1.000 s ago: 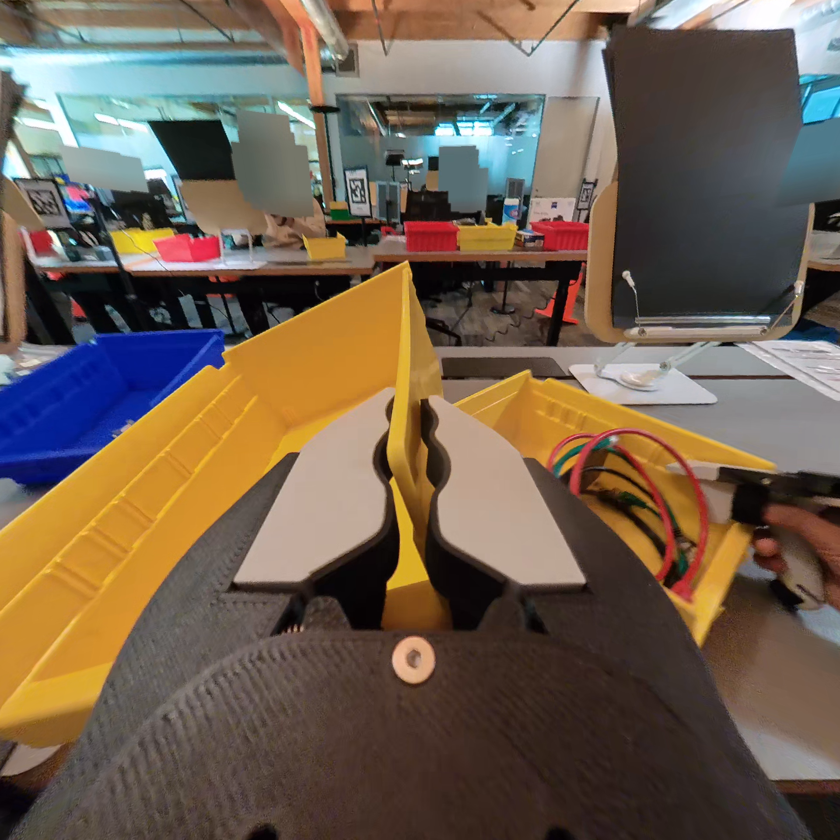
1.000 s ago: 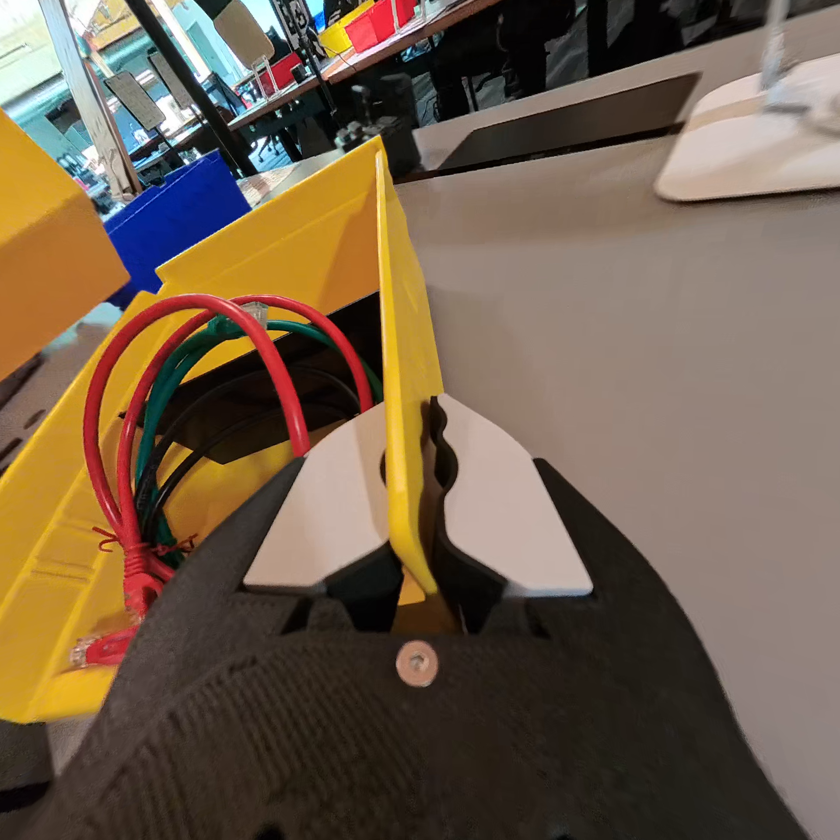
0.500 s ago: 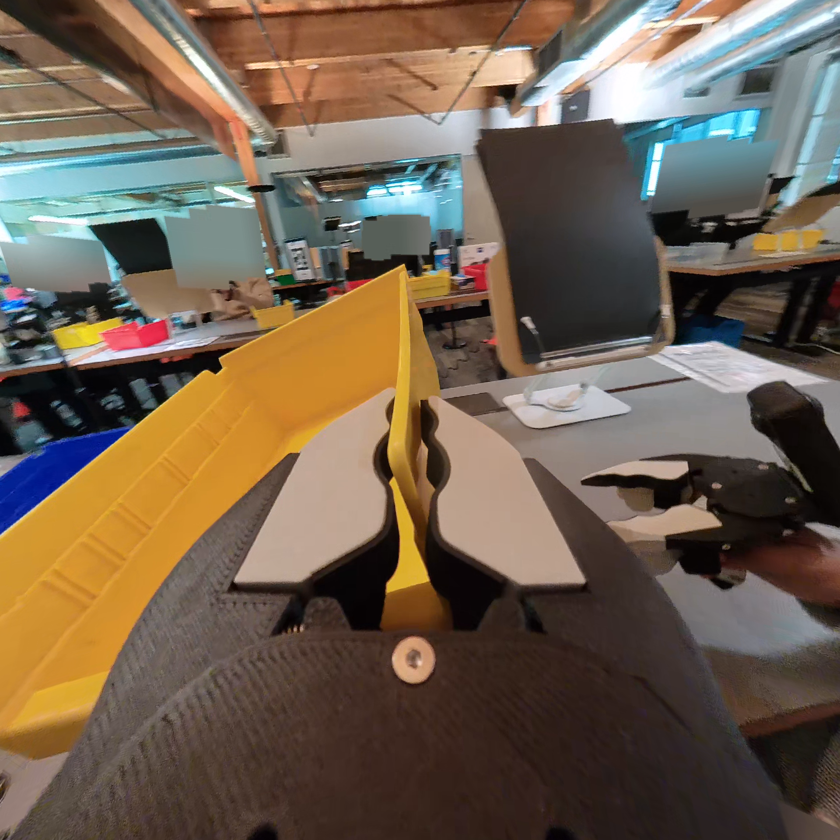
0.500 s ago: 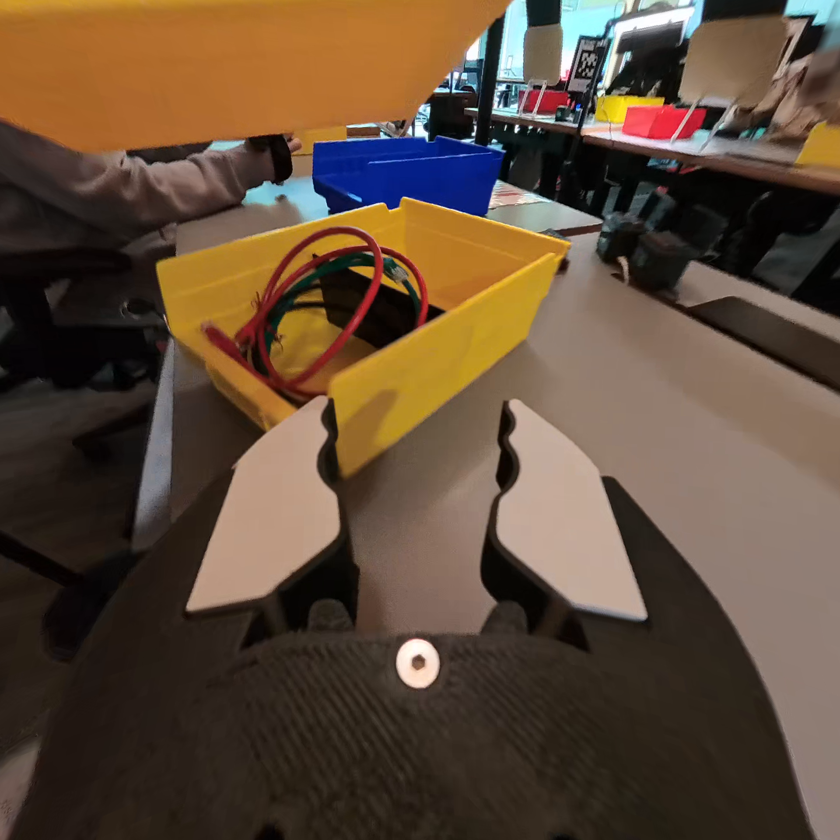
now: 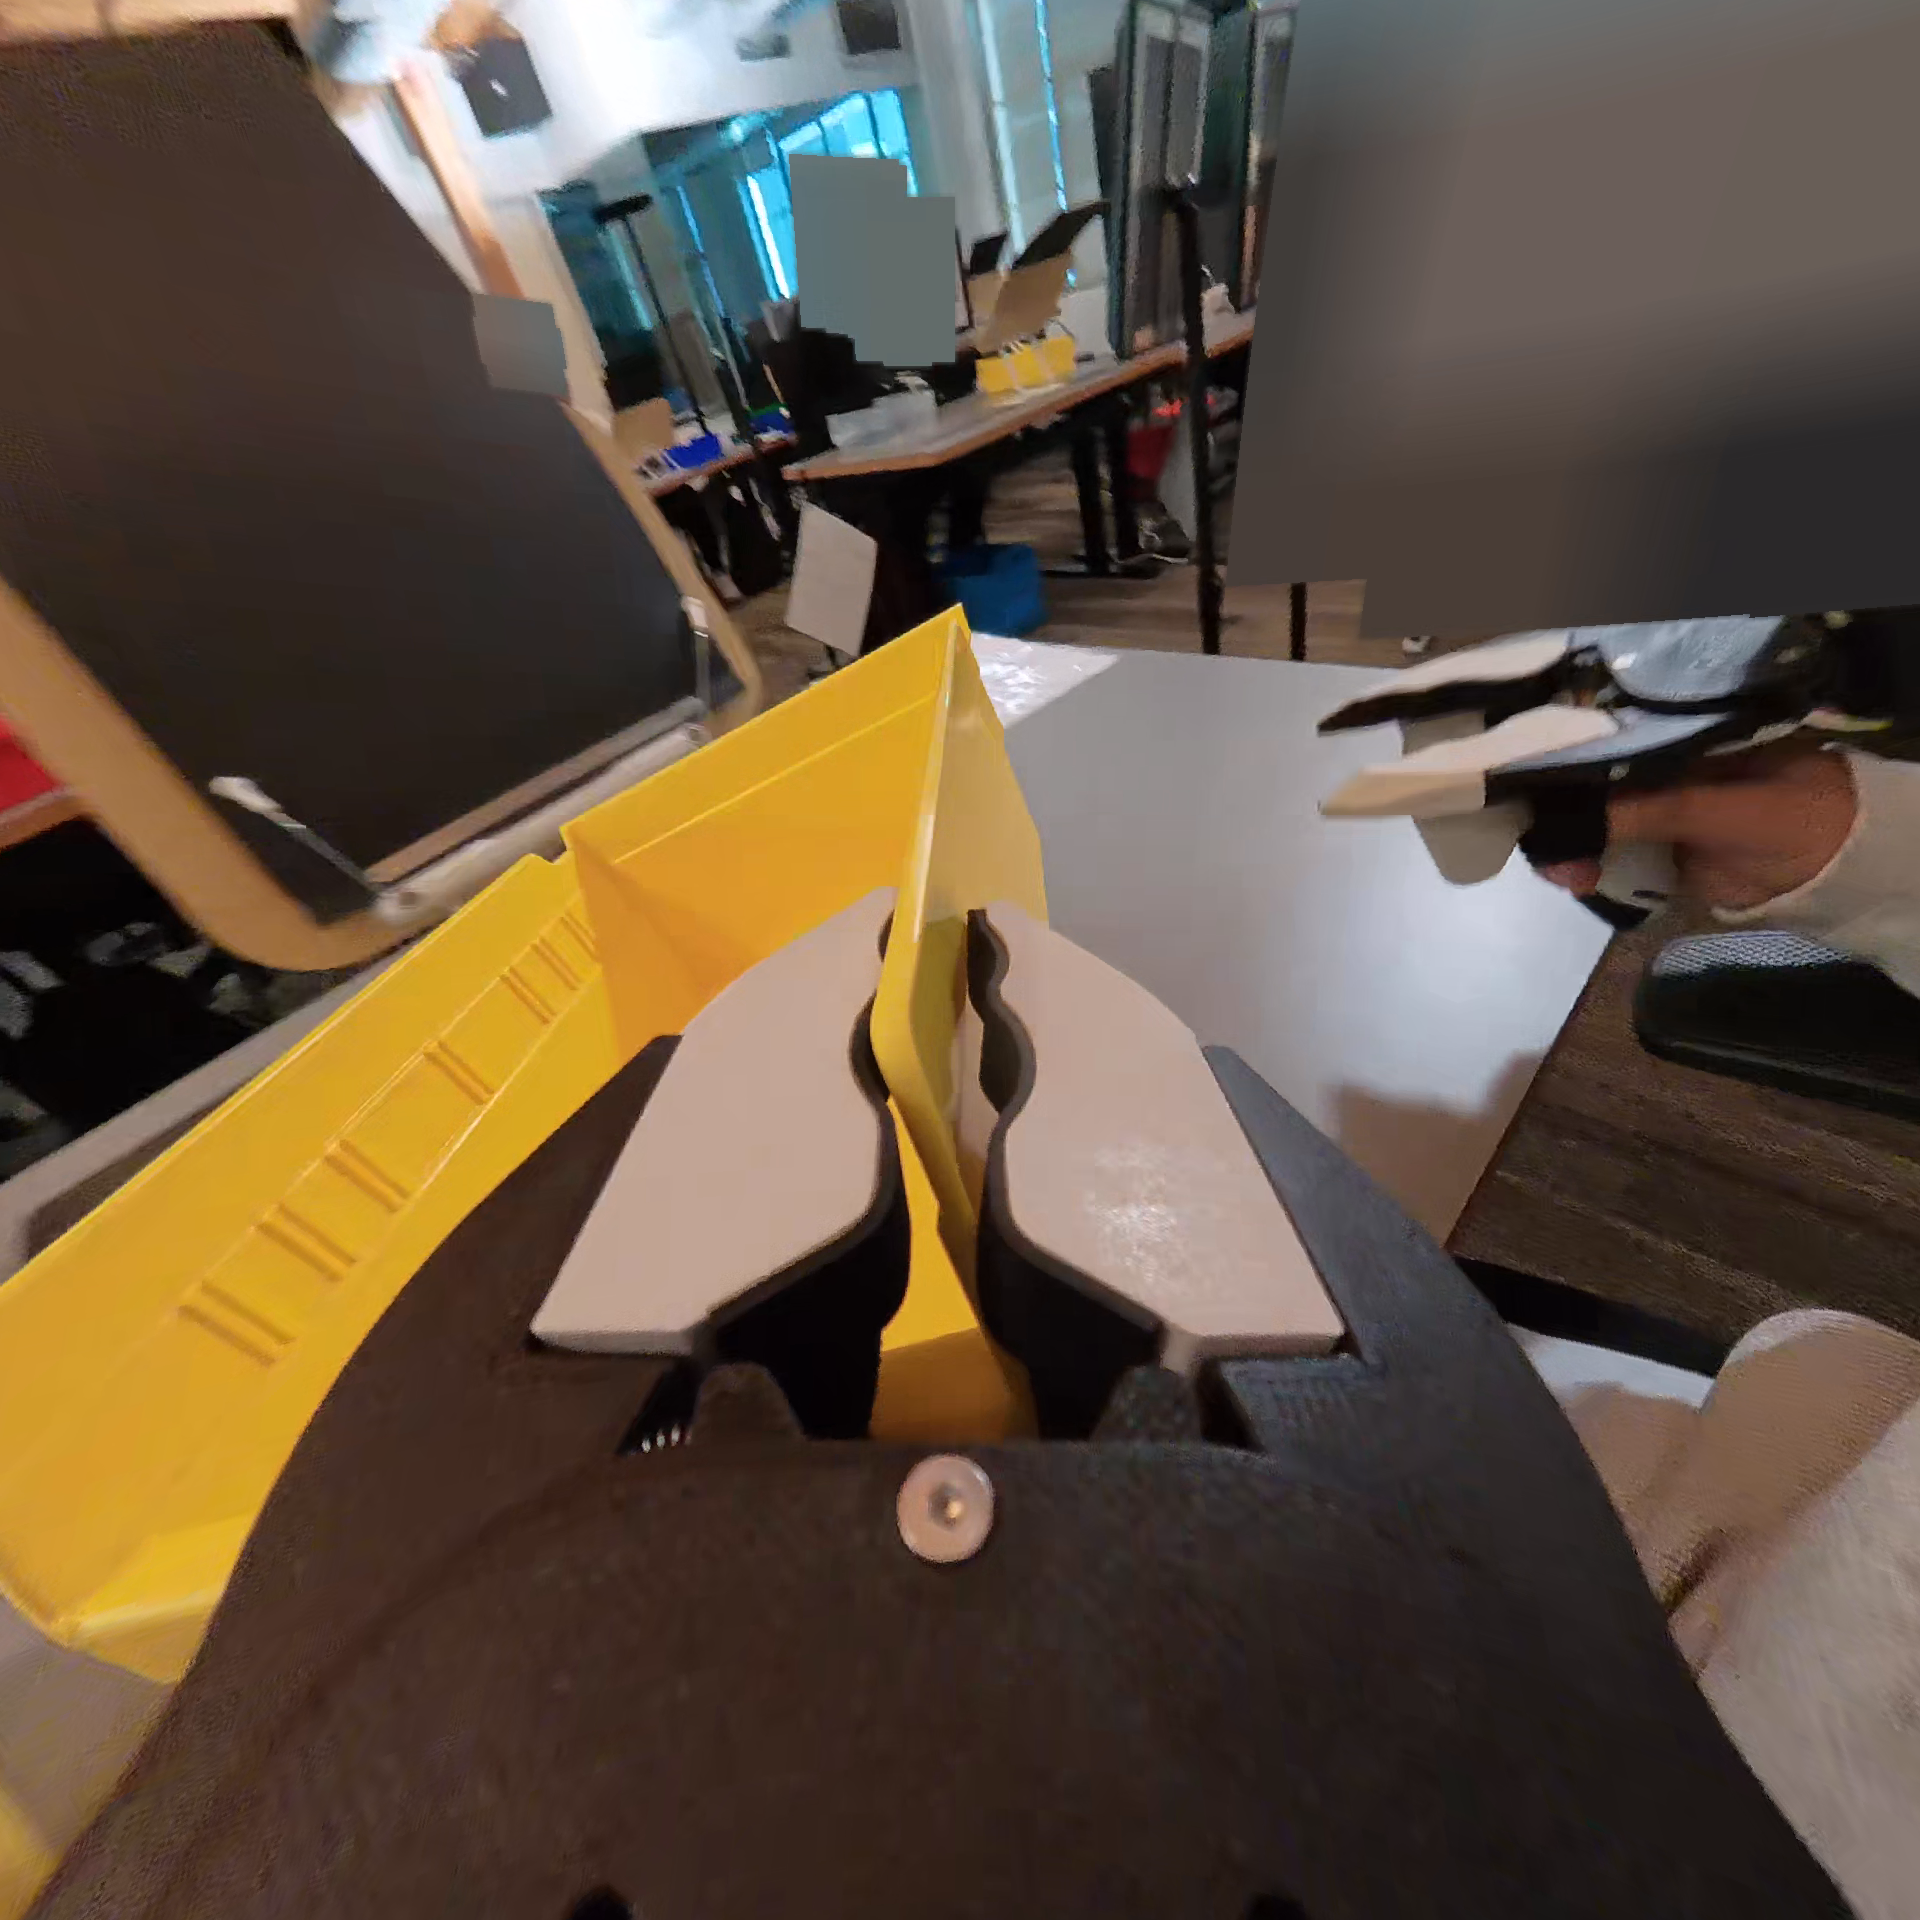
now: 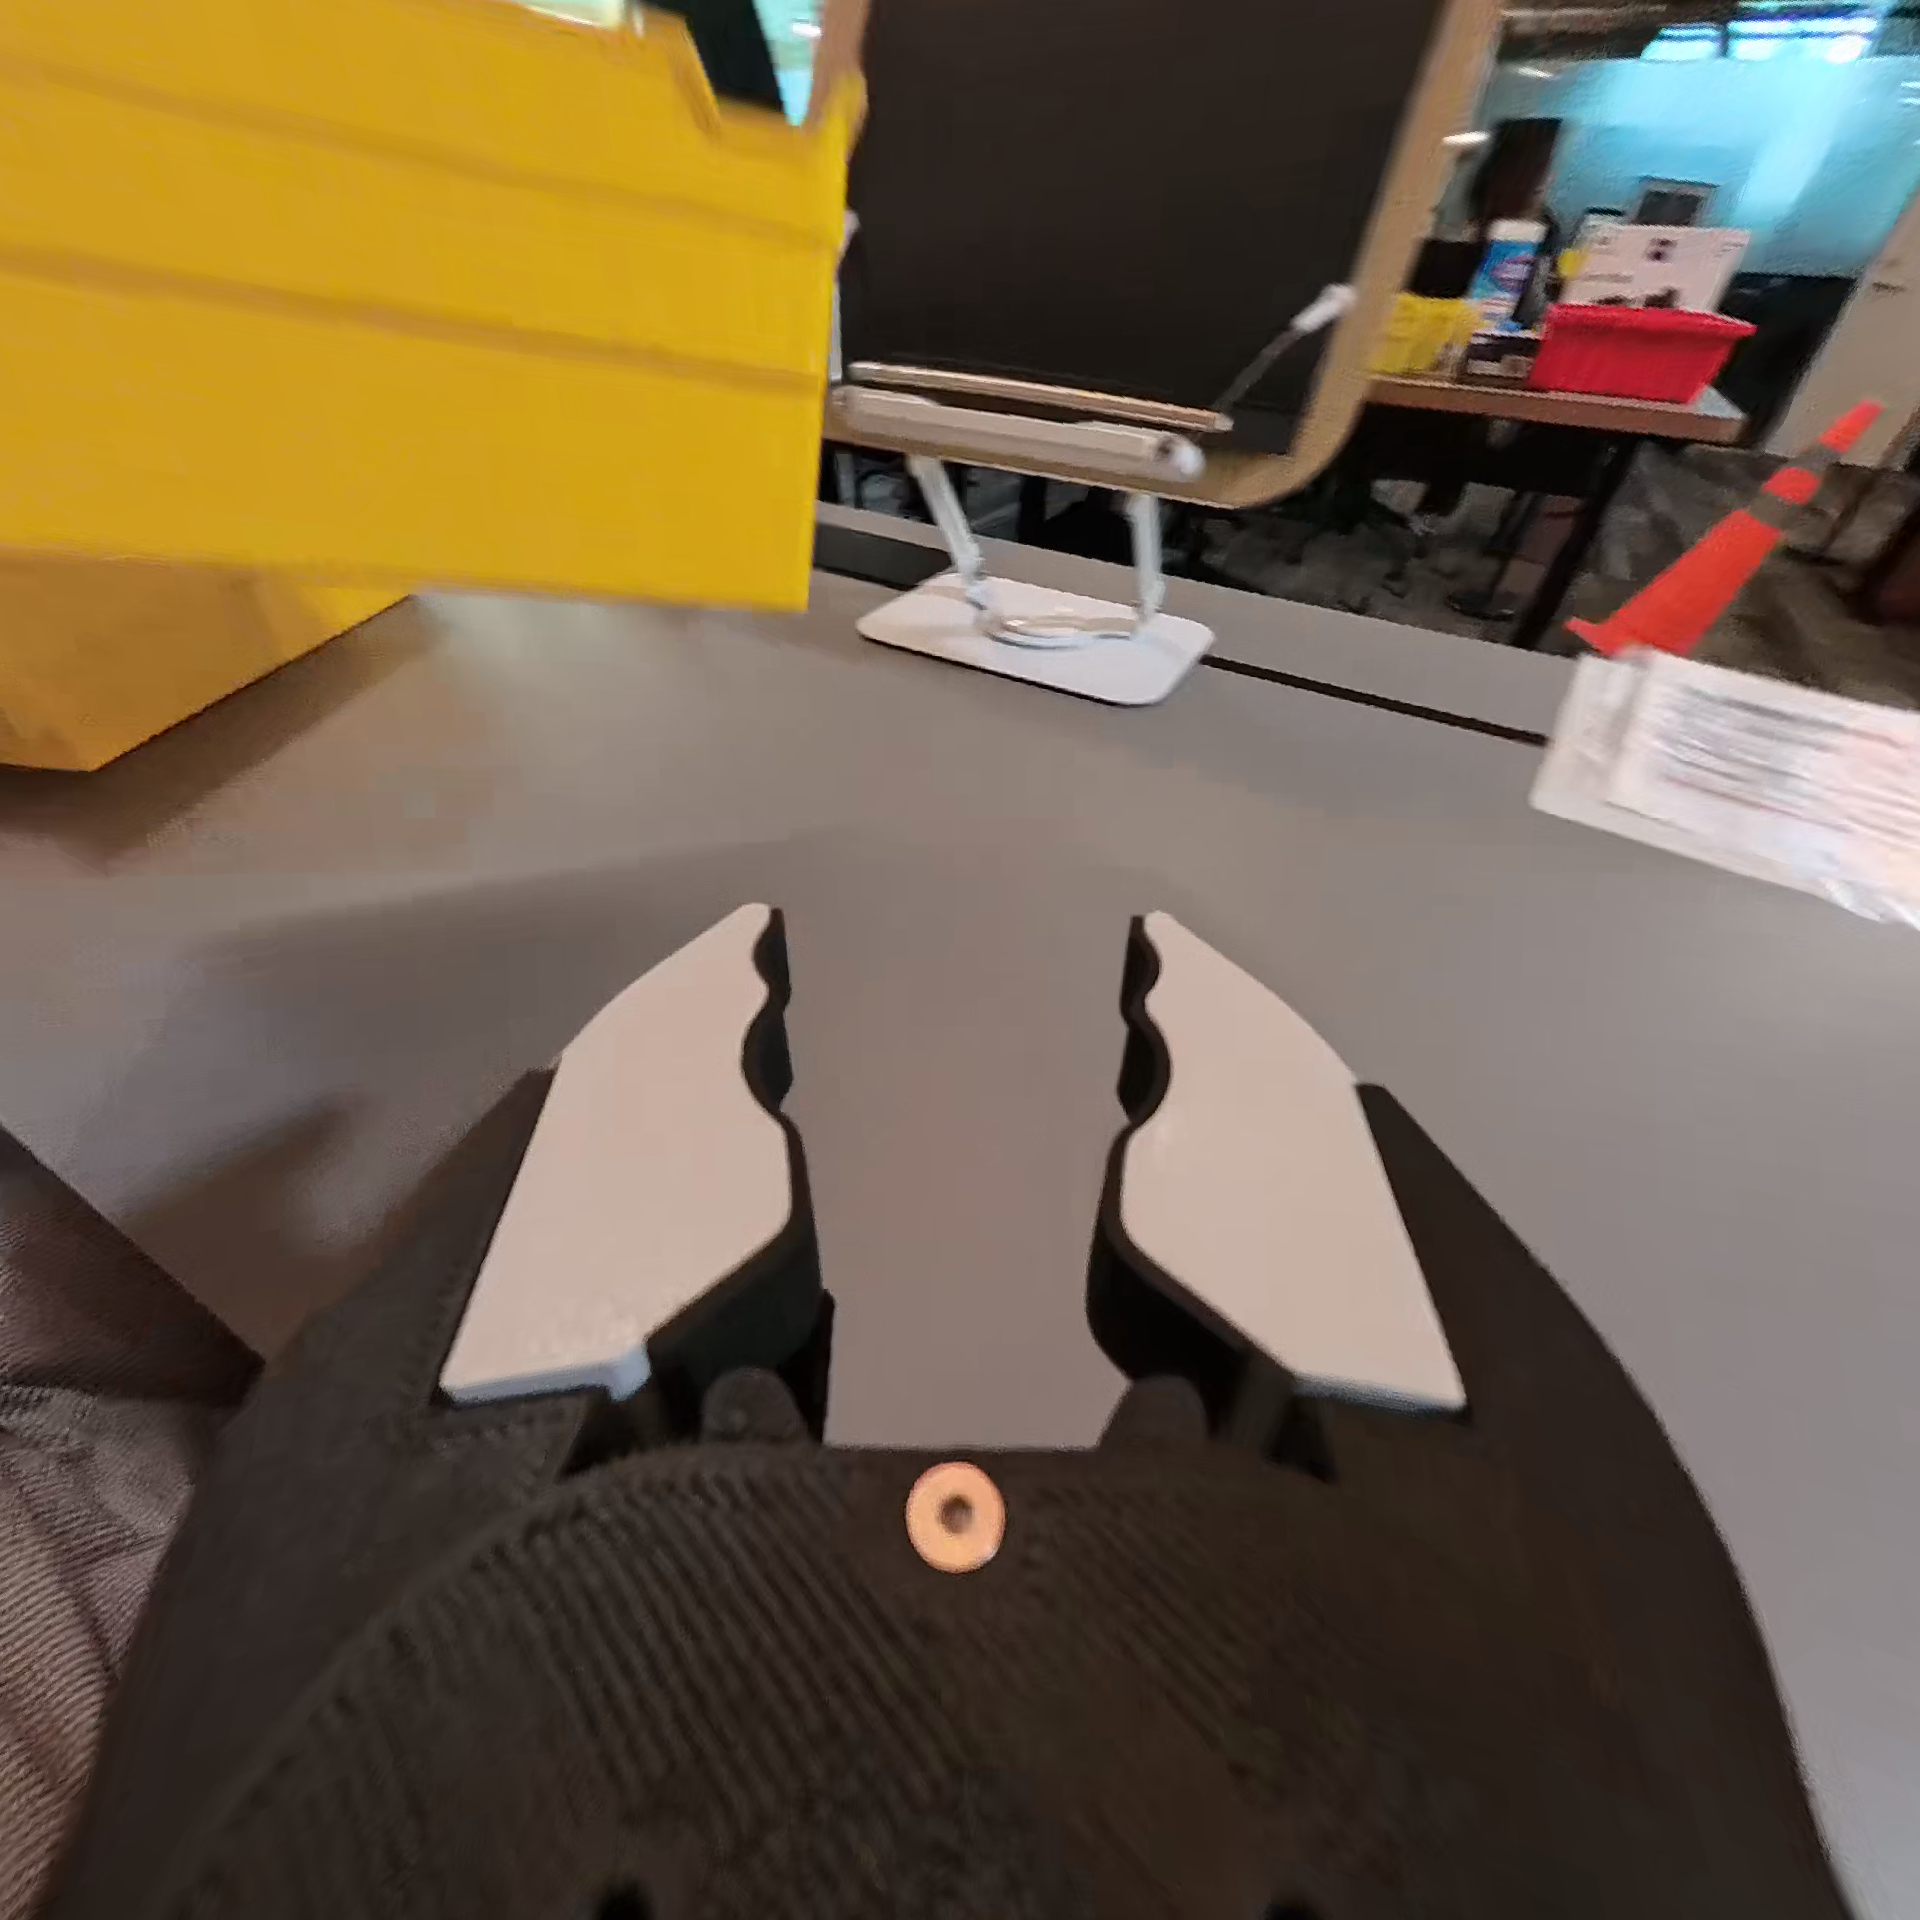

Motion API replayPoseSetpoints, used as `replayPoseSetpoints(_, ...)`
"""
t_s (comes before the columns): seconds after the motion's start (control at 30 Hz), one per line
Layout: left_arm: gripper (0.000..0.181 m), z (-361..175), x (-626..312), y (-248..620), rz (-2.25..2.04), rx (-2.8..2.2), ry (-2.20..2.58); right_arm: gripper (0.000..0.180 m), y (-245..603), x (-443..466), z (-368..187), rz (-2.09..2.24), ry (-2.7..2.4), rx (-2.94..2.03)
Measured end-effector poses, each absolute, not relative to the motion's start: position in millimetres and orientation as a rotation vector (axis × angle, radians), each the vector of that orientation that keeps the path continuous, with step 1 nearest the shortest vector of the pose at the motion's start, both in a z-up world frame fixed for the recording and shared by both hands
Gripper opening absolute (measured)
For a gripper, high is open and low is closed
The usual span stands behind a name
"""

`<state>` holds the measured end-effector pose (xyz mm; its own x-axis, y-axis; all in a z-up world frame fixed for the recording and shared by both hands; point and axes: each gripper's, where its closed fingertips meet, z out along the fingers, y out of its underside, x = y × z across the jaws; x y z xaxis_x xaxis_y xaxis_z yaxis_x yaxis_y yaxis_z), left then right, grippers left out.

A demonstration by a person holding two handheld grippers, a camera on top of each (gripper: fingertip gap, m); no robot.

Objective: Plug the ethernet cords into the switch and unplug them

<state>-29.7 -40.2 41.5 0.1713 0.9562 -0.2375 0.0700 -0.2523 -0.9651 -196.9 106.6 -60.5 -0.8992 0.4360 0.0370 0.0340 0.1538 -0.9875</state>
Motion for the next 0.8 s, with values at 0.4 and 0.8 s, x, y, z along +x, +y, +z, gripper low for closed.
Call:
replayPoseSetpoints(0.4, 0.008, -41.9, -158.4, 54.8, 1.135, -1.607, -1.091, 0.069, 154.9, -234.6, -75.2, 1.878, -2.095, -0.839)
replayPoseSetpoints(0.8, 0.018, -95.2, -209.5, 138.6, 0.817, -1.542, -1.042, 0.069, 188.1, -224.7, -97.9, 1.772, -2.164, -0.918)
